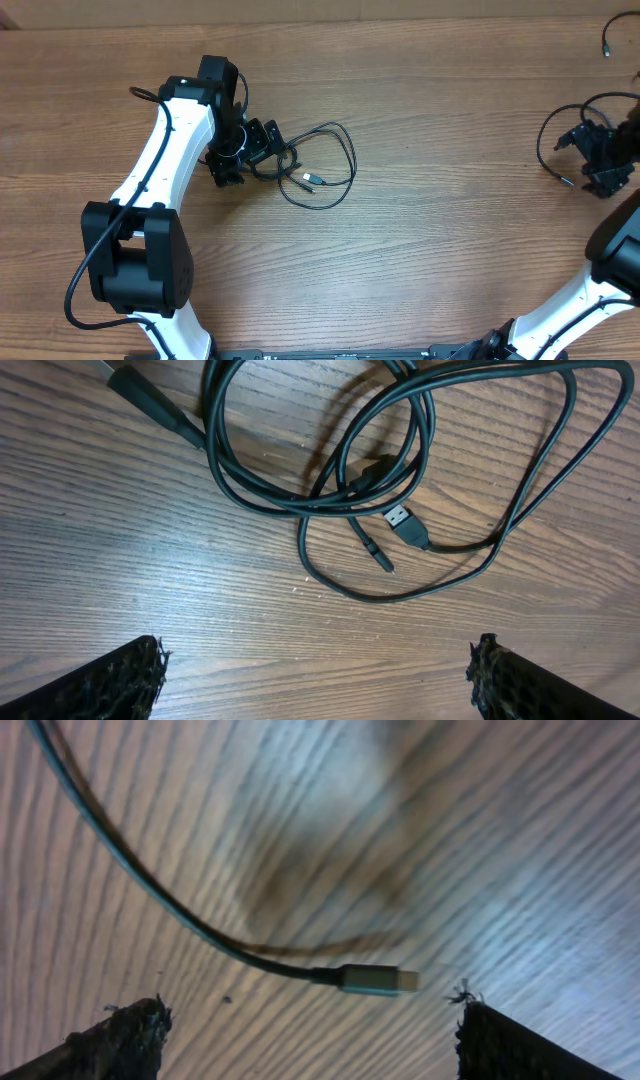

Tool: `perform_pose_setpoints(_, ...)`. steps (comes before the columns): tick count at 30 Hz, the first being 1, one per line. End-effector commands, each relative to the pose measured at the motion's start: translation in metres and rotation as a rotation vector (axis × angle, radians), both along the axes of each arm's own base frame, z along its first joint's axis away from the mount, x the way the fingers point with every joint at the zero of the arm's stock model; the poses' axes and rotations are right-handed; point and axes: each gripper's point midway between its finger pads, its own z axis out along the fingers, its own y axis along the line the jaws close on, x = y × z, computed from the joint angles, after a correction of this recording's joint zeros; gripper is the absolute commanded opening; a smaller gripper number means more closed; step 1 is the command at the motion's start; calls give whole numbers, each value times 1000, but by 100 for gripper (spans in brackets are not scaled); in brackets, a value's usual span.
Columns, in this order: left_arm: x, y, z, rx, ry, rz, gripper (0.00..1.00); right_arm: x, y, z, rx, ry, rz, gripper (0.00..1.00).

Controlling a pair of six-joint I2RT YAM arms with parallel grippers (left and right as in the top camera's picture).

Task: Untangle cables

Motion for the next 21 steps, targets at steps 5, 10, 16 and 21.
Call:
perform_pose_setpoints(5,3,-2,5,4,-26,-26,99,22,10,-7,-94,-22,121,91)
perform_pose_setpoints(10,3,-2,5,4,-26,-26,100,49,13,-4,-157,-95,171,87)
perform_pose_setpoints(16,3,-2,5,4,-26,-26,100,69,28,-5,-200,-136,263,84)
perform_pose_setpoints(21,3,-2,5,4,-26,-26,100,72,31,-5,-286,-93,306,83)
